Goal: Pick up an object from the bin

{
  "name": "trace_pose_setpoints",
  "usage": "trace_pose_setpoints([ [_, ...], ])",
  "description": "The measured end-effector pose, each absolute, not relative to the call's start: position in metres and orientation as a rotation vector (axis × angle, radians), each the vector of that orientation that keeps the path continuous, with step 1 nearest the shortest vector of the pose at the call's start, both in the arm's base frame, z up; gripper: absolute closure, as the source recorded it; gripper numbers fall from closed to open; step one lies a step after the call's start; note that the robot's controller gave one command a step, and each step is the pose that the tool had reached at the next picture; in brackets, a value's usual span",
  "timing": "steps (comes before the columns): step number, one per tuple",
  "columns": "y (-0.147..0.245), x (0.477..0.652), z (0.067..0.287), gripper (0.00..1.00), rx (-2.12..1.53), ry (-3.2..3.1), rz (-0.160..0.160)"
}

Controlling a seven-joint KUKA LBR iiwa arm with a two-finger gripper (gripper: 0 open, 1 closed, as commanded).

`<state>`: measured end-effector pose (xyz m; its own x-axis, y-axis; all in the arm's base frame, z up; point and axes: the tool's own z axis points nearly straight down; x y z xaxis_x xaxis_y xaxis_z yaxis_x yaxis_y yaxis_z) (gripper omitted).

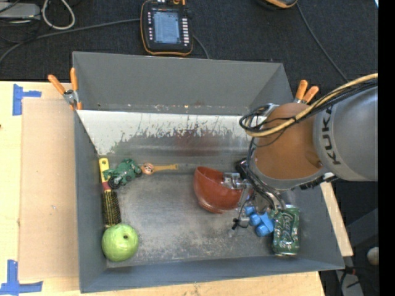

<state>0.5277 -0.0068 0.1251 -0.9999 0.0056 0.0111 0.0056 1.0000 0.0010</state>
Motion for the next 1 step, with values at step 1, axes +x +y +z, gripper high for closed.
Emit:
trace_pose_setpoints([
  [1,-0.0068,0.5297,0.1290,0.00,-0.008,-3.138,-0.001],
])
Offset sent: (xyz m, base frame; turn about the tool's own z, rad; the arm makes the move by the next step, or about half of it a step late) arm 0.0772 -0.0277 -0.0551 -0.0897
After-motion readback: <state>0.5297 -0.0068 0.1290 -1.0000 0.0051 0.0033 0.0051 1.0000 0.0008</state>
